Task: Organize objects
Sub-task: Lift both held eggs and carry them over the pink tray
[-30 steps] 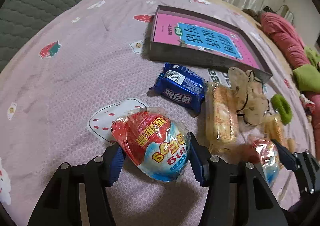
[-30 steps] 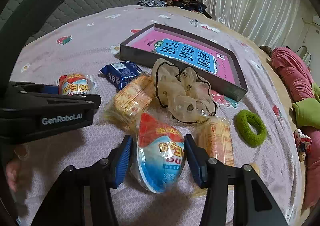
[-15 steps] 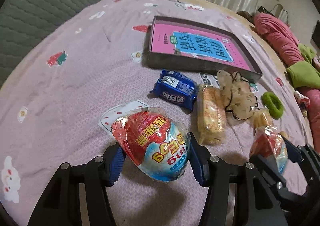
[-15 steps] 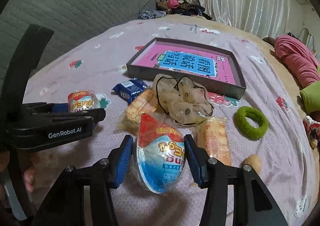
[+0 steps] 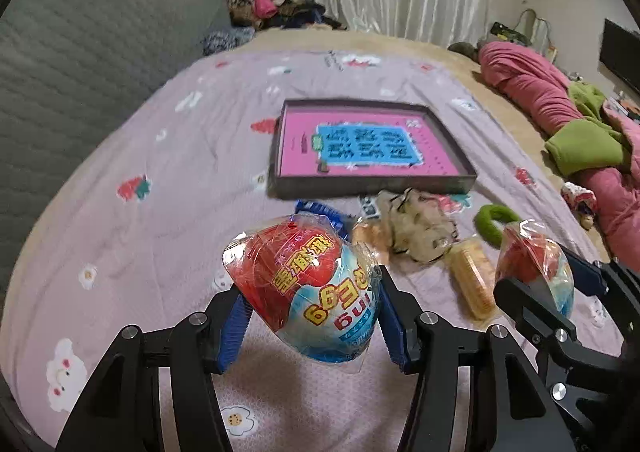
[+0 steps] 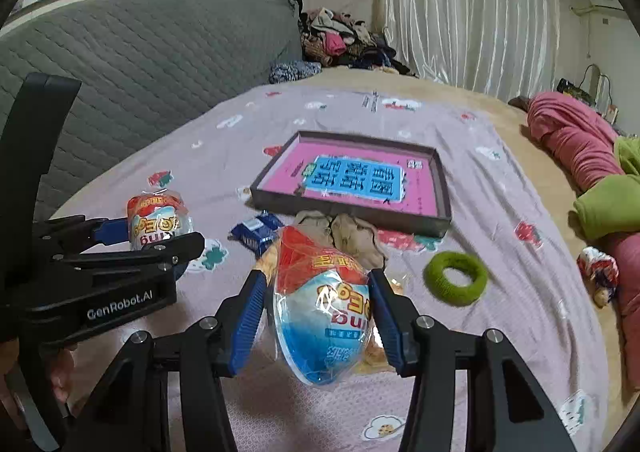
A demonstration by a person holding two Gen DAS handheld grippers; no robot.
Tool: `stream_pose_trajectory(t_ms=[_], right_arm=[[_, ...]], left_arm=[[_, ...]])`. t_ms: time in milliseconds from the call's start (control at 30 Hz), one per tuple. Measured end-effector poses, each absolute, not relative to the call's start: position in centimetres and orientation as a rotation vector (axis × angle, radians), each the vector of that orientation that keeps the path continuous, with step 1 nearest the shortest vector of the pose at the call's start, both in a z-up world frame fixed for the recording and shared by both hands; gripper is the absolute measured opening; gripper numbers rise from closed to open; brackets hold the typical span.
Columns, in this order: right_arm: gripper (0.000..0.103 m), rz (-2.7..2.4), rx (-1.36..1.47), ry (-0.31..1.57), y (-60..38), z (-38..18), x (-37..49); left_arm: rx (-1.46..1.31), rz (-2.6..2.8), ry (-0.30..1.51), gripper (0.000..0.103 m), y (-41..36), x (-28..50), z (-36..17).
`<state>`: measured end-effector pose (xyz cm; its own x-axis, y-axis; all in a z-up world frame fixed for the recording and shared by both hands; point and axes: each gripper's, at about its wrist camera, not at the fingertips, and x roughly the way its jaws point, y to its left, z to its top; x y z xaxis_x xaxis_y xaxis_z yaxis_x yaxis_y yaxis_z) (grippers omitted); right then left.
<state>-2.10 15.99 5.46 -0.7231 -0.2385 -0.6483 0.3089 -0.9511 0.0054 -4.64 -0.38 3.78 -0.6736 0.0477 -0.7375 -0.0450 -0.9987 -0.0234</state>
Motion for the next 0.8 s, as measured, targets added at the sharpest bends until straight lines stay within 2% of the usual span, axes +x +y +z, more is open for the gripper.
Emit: stream_pose_trajectory(t_ms=[333,800], right_arm=[[0.052,-2.705,0.897,0.132,17.1,8.7,-1.6],[0.052,-2.706,0.874,0.137,17.0,9.4,-1.7]], left_arm=[[-1.136,2.878,0.006,0.059,-0.1,-3.6,7.2],[-1.107,2.879,0.021,0.059,0.2,-4.3,7.9]])
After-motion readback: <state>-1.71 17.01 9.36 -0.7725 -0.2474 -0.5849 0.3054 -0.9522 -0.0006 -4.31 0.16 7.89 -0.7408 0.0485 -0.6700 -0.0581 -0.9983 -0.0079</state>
